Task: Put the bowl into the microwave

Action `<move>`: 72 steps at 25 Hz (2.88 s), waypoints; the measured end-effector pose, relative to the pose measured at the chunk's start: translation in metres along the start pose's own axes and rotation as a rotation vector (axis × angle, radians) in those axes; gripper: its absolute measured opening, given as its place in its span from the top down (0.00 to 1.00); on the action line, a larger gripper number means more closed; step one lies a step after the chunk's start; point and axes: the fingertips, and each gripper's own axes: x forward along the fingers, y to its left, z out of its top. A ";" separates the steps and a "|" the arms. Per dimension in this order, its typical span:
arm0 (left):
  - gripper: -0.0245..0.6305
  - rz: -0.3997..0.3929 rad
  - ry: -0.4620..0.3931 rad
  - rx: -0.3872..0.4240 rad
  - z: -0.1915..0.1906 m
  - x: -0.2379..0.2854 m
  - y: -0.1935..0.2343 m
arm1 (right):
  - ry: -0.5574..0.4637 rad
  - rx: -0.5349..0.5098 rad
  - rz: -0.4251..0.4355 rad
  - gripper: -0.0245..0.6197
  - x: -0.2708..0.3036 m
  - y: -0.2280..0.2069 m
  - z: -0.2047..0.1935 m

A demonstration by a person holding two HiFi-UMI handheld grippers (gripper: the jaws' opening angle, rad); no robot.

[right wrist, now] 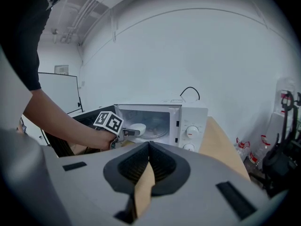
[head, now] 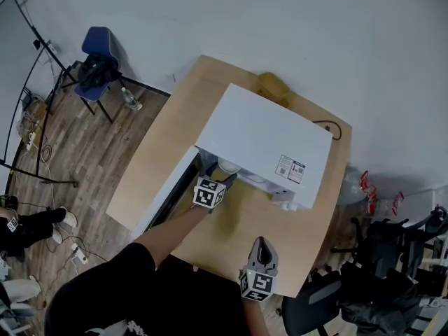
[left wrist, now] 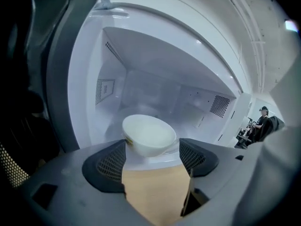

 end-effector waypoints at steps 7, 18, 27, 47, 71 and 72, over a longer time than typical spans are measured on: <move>0.42 -0.009 0.008 0.015 0.004 0.013 -0.003 | 0.014 -0.006 0.012 0.87 0.008 -0.006 0.000; 0.42 -0.009 0.001 0.030 0.012 0.036 -0.011 | 0.028 0.004 0.001 0.87 0.015 -0.026 -0.002; 0.42 -0.026 -0.018 0.040 0.021 0.052 -0.017 | 0.028 0.020 -0.015 0.87 0.018 -0.036 -0.002; 0.42 -0.022 -0.041 0.046 0.033 0.075 -0.023 | 0.036 0.039 -0.041 0.87 0.013 -0.044 -0.003; 0.42 -0.117 -0.093 -0.093 -0.010 -0.179 -0.081 | -0.114 0.040 -0.075 0.87 -0.092 0.057 -0.002; 0.42 -0.127 -0.074 -0.086 -0.016 -0.195 -0.087 | -0.116 0.042 -0.082 0.87 -0.102 0.062 -0.004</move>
